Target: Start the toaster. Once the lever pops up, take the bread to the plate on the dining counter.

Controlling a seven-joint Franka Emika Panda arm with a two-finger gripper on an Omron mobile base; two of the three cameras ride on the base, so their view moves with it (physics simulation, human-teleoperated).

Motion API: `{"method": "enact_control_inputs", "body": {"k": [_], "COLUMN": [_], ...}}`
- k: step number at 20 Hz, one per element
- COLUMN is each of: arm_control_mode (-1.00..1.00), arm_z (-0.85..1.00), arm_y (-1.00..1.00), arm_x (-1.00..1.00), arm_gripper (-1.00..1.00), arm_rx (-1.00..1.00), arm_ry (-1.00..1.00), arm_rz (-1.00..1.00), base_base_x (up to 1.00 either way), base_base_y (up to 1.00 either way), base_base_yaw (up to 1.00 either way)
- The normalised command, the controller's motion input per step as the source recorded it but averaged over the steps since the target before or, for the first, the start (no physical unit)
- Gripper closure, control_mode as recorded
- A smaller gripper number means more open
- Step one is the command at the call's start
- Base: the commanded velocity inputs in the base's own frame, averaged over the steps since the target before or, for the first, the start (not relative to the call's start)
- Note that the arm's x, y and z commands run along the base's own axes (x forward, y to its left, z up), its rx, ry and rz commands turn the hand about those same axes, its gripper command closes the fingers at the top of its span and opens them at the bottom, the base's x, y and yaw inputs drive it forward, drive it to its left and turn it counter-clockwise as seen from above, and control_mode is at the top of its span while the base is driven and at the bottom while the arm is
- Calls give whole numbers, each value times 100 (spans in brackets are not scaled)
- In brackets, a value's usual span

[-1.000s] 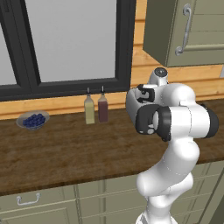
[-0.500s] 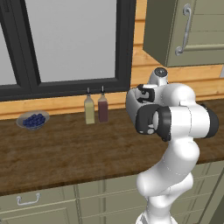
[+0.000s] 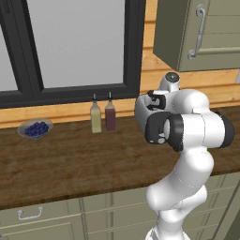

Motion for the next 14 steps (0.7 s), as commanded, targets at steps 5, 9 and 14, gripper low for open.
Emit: {"method": "enact_control_inputs", "body": {"k": [5, 9, 14], "arm_control_mode": [-100, -100, -100], "arm_z": [0, 0, 0], "arm_y": [0, 0, 0], "arm_x": [0, 0, 0], "arm_gripper": [-100, -100, -100], "arm_rx": [0, 0, 0], "arm_ry": [0, 0, 0], "arm_rz": [0, 0, 0], "base_base_x": [0, 0, 0], "base_base_y": [0, 0, 0], "base_base_yaw": [0, 0, 0]}}
